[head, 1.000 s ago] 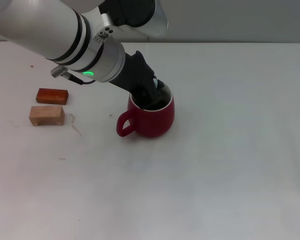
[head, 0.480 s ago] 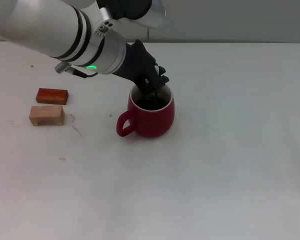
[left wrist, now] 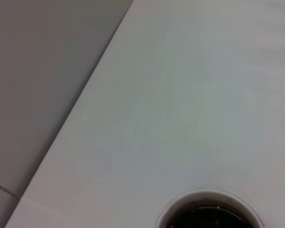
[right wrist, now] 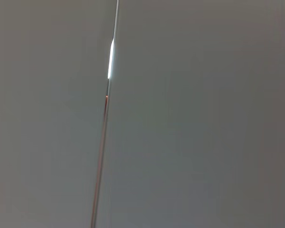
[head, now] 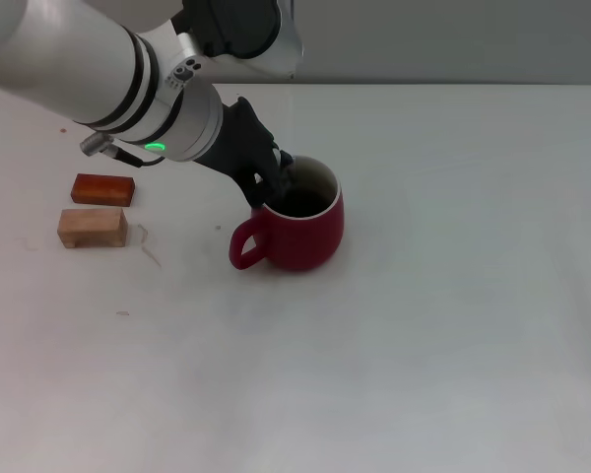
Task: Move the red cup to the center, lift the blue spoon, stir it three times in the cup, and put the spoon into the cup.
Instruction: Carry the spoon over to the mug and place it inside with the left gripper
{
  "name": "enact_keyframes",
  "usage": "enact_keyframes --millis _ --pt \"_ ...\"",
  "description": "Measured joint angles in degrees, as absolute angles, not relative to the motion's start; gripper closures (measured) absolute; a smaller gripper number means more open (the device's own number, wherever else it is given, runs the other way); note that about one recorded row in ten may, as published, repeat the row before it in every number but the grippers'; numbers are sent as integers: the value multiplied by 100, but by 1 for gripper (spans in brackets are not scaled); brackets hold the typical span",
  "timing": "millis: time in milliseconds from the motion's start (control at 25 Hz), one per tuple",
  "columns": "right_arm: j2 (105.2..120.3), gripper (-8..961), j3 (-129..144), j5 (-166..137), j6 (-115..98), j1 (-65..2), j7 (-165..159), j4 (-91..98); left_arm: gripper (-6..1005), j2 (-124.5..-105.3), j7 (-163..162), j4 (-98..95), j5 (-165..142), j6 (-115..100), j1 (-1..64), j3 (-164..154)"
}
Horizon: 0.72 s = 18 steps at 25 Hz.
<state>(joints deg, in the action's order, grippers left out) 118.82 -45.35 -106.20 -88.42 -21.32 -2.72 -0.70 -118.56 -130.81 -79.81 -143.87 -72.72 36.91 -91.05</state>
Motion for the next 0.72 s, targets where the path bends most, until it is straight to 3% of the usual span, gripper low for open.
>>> enact_keyframes --millis 720 --pt "11873 377 -4526 -10634 -8841 -2145 -273 -70 772 -11874 -13086 -8082 -14140 -7351 3667 -9121"
